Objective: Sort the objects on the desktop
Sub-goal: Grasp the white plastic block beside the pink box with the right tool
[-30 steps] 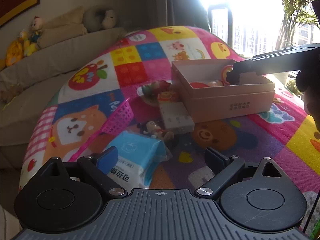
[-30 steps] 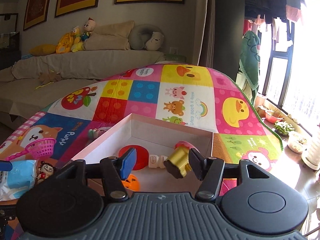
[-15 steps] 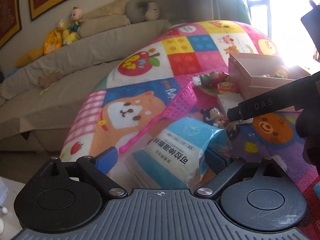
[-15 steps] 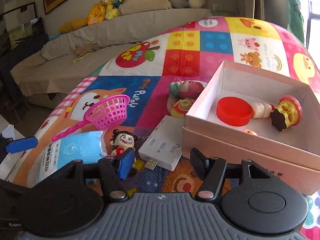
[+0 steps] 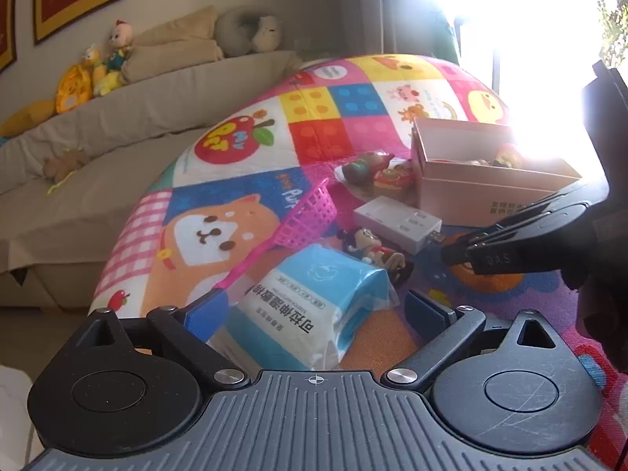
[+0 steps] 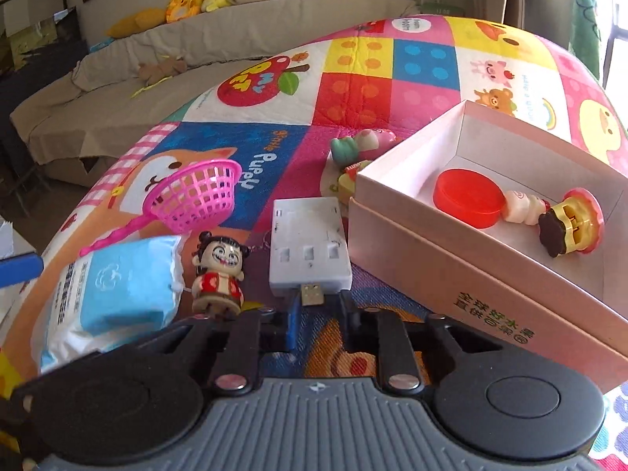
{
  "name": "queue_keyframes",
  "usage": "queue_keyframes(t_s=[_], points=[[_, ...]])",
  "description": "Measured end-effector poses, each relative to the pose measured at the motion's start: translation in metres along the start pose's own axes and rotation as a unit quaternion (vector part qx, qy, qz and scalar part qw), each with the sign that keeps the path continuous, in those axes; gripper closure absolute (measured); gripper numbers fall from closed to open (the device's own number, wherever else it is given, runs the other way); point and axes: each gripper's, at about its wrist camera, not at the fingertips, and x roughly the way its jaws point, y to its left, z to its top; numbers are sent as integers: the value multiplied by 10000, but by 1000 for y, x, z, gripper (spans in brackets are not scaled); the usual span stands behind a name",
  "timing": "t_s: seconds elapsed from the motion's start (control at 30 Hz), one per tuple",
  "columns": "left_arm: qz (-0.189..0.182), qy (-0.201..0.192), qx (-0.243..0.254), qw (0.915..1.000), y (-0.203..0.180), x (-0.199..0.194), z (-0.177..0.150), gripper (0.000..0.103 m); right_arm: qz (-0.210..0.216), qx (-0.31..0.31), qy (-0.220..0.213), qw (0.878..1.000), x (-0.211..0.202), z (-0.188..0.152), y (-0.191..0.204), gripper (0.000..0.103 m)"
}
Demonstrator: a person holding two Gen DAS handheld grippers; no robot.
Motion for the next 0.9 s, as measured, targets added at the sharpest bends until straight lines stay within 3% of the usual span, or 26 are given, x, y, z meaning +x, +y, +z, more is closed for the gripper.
queue_keyframes(t_s=[0.17,0.4,0.47,0.57,0.63,0.67,0.7,0.77,0.9], points=[[-192,-23,122,9997,-11,0,2,3,-163,-178,-32,9997,-29,-26,-22,89],[-260,25,159,9995,-18,3,3,3,-1082,60,-199,9939,-49,-38,-74,86],[-271,35,171,9995,-19,3,3,3,-1145,319,-169,9928,-48,-34,-92,86],[-262,41,176,9995,-19,3,2,3,-1745,409,-352,9832,-43,-28,-104,84],[-257,50,159,9995,-17,4,1,3,-1373,530,-414,9882,-48,-23,-107,81],[-234,61,155,9996,-16,5,0,3,-1080,502,-438,9919,-51,-21,-104,70],[-194,72,159,9997,-16,7,-1,3,-797,376,-484,9949,-55,-20,-96,51],[-95,73,197,9997,-15,10,-2,3,-382,-63,-601,9974,-59,-17,-71,37],[86,95,143,9998,-6,12,-5,3,85,-818,-699,9942,-52,-1,-17,37]])
